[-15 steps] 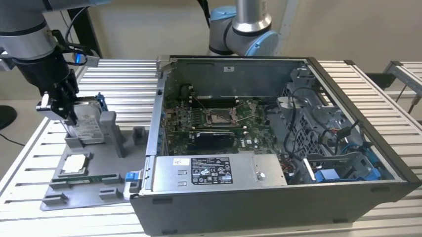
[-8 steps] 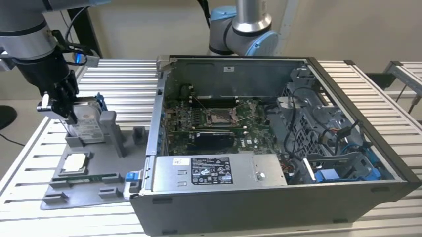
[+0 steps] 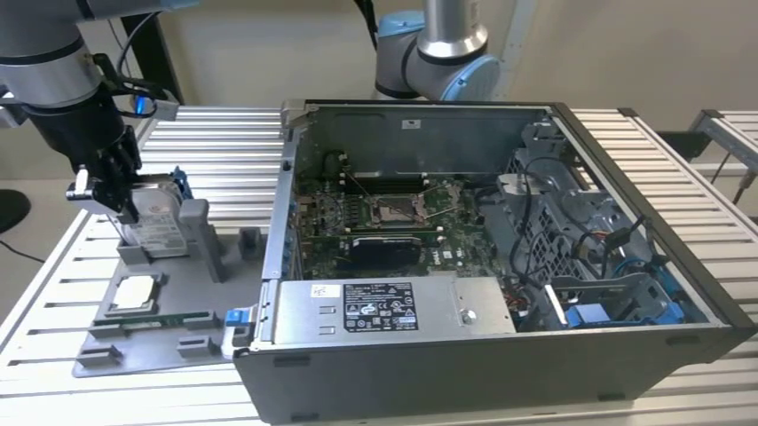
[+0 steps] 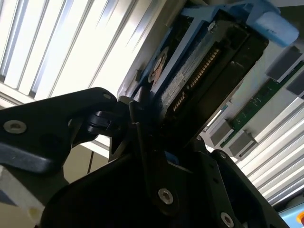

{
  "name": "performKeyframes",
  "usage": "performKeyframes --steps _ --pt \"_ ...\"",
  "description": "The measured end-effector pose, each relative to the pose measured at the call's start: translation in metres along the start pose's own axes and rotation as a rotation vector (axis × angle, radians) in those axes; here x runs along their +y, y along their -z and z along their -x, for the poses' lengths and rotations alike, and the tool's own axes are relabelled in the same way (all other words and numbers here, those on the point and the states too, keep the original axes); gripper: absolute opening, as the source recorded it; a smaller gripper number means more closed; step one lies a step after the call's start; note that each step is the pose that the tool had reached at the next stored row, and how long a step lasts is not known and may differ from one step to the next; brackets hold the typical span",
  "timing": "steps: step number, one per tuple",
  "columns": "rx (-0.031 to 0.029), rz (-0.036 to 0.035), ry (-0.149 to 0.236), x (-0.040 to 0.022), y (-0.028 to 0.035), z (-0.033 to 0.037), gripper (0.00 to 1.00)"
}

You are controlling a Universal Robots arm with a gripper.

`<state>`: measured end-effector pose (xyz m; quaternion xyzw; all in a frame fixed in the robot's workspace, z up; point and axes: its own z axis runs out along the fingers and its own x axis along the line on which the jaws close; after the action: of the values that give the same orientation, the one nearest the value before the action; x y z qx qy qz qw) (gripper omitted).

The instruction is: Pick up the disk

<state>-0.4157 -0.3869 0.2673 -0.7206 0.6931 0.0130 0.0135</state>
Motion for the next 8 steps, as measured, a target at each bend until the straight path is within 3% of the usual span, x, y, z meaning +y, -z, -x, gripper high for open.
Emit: performKeyframes --steps 5,8 --pt "-0.0004 -0.0002 0.0 0.0001 0.0025 0.0001 0.0" --pt "-0.0002 0.0 0.0 0.0 0.0156 0.0006 0.0"
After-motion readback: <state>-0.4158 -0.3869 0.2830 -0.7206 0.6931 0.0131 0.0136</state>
